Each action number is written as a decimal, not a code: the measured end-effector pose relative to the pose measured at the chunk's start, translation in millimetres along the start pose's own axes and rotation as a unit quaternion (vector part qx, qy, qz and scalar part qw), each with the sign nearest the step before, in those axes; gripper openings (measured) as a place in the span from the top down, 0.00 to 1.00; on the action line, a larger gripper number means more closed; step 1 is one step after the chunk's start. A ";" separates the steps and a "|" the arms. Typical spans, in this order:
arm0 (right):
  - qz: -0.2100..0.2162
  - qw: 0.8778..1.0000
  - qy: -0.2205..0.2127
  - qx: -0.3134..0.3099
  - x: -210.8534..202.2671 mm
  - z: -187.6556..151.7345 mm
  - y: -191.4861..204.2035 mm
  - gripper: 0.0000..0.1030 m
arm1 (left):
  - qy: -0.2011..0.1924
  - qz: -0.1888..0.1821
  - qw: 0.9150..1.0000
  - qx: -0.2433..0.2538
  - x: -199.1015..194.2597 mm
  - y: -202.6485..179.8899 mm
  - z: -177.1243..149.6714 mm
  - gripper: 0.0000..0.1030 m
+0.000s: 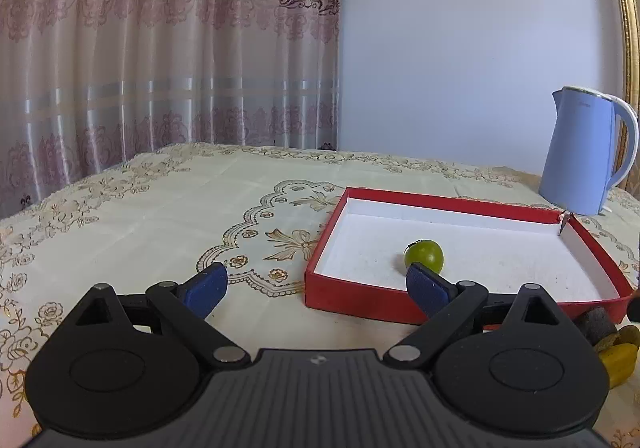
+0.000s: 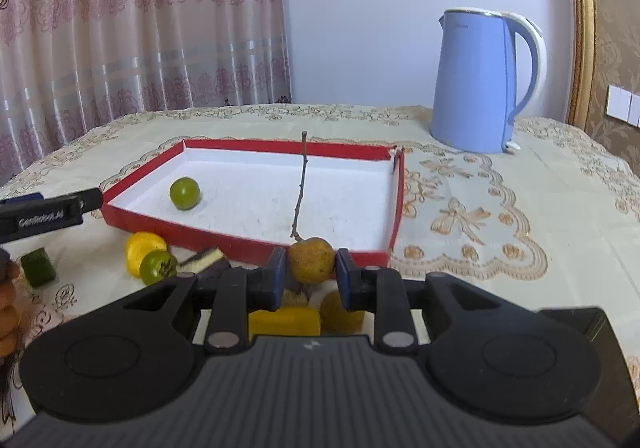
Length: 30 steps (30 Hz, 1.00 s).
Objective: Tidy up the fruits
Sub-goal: 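Carry the longan over the tray and open the right gripper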
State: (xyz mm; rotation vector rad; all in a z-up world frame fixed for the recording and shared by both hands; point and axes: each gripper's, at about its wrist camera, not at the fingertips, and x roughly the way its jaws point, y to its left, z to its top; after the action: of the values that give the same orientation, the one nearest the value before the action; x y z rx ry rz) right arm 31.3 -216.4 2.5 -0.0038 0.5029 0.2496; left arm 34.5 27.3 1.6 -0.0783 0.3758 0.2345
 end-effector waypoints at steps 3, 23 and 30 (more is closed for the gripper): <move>-0.003 1.000 -0.001 -0.007 6.8 7.9 2.4 0.76 | 0.010 0.003 1.000 -0.001 2.9 0.7 -1.7 0.06; -0.010 0.999 0.026 -0.036 64.2 38.9 15.2 0.76 | 0.017 0.006 1.000 0.003 3.4 -0.4 -4.6 0.06; -0.010 0.999 0.034 -0.029 82.7 42.4 16.9 0.76 | 0.015 0.006 1.000 0.015 4.3 -3.4 -5.3 0.06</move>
State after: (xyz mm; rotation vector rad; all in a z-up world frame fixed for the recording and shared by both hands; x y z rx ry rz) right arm 117.5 -177.7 1.2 -0.0734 0.5627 0.2439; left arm 37.4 24.2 -4.8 -0.0509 0.4093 0.2404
